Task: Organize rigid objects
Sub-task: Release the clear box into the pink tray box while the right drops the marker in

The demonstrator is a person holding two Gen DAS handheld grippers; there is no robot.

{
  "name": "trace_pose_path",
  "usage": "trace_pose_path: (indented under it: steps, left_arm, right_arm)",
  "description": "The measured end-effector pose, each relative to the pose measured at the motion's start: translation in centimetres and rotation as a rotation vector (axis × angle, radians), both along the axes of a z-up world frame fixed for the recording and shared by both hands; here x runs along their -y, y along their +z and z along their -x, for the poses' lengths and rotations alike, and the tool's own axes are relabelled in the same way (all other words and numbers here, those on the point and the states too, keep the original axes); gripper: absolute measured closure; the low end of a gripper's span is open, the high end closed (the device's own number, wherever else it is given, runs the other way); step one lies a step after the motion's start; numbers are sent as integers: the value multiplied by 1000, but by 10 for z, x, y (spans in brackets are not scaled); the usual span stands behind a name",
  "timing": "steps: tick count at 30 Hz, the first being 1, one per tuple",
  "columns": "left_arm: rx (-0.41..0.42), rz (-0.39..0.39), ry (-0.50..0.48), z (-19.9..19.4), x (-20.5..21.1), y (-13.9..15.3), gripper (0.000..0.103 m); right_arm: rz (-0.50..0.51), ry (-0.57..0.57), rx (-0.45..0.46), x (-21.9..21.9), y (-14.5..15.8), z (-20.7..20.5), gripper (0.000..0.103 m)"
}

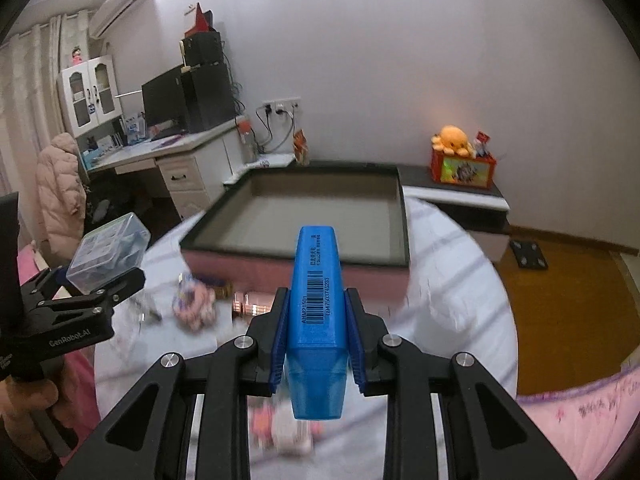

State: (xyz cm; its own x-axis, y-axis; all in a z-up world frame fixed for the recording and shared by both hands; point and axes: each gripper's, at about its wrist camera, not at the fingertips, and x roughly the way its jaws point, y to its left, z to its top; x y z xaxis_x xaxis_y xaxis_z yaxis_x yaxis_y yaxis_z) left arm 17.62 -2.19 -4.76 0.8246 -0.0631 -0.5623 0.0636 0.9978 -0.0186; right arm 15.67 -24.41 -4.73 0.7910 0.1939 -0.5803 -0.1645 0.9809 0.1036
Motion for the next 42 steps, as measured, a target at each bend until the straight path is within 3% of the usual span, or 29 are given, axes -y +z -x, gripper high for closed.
trace_pose_path:
  steps: [4,8,17,29,31,33,35,42]
  left_arm:
    - [17,-5,-9,-41,11,13,1]
    - [-14,-3,-27,-85,24,8,1]
    - [-170,-35,-50,-163,49,-35,1]
    - [-176,-128,-44,-169,57,-43,0]
    - [-165,-125,-30,-164,52,-40,0]
    - [-145,-110,-14,-157,45,-34,0]
    - [-126,-88,0,-148,36,-27,0]
    - [-59,-62,26,-106,18,-6,0]
  right_arm:
    - [-5,14,4,-6,14,-42,76]
    - [-8,16,-31,-10,12,-91,76]
    - [-4,3,-205,-11,-35,-172,76]
    - [-10,-27,-259,-5,-49,-183,75]
    - [-9,-37,-258,-5,-48,-184,66]
    - [14,-63,-242,-4,-45,-183,38]
    - [33,-88,-213,-3,-40,-178,21]
    - [39,-87,-151,-8,-17,-148,18]
